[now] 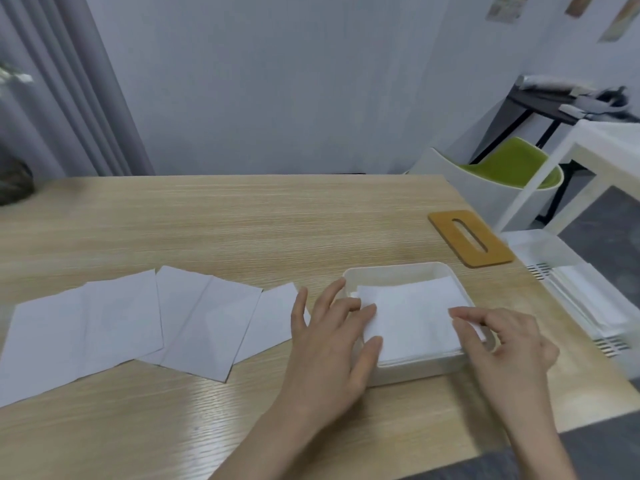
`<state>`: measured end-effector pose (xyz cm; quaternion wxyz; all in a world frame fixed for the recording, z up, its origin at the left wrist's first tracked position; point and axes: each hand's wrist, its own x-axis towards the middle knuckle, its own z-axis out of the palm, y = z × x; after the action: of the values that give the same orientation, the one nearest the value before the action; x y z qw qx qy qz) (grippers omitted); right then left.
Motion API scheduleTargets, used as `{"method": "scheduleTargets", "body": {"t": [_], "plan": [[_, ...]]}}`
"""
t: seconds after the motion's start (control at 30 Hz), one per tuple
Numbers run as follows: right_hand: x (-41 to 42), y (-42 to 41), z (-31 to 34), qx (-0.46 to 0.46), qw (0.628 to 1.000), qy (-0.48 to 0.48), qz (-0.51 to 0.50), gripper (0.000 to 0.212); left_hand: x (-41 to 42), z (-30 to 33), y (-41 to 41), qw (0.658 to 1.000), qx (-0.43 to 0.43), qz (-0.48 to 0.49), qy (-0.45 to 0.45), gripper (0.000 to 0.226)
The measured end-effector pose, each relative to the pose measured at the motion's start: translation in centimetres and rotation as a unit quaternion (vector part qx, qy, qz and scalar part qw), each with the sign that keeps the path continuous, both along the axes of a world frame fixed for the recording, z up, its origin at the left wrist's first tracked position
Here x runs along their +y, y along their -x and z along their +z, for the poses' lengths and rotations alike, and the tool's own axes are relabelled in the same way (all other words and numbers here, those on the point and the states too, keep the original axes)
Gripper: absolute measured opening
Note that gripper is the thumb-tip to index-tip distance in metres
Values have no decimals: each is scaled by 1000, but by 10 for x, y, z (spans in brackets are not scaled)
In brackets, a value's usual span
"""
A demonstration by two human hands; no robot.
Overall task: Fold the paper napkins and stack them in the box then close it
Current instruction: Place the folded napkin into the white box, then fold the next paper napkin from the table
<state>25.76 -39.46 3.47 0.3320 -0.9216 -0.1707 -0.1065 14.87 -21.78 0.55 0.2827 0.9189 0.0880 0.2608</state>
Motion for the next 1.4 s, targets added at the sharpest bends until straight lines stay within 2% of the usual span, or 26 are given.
{"method": "scheduleTargets", "body": {"t": [0.17, 0.3, 0.5, 0.87, 1.0, 1.13, 1.4], "plan": [[-1, 2, -5, -39, 997, 52, -29, 16, 1, -3, 1, 1000, 12, -4, -16, 40], [3, 5, -5, -75, 995, 58, 21, 5, 2, -6, 0, 999, 7, -14, -45, 38], [7, 10, -14, -78, 994, 60, 43, 37, 6, -6, -3, 996, 33, -32, -75, 43], [14, 11, -14, -57, 994, 84, 31, 45, 7, -6, -5, 995, 37, -43, -78, 41], [17, 14, -11, -50, 993, 105, 34, 33, 8, -6, -1, 996, 50, -67, -39, 53], [17, 18, -7, -65, 993, 98, 31, 18, 11, -8, 7, 997, 33, -69, 14, 54], [53, 46, 4, -75, 988, 37, 128, 28, 42, -21, 47, 997, 19, 0, 74, 39]]}}
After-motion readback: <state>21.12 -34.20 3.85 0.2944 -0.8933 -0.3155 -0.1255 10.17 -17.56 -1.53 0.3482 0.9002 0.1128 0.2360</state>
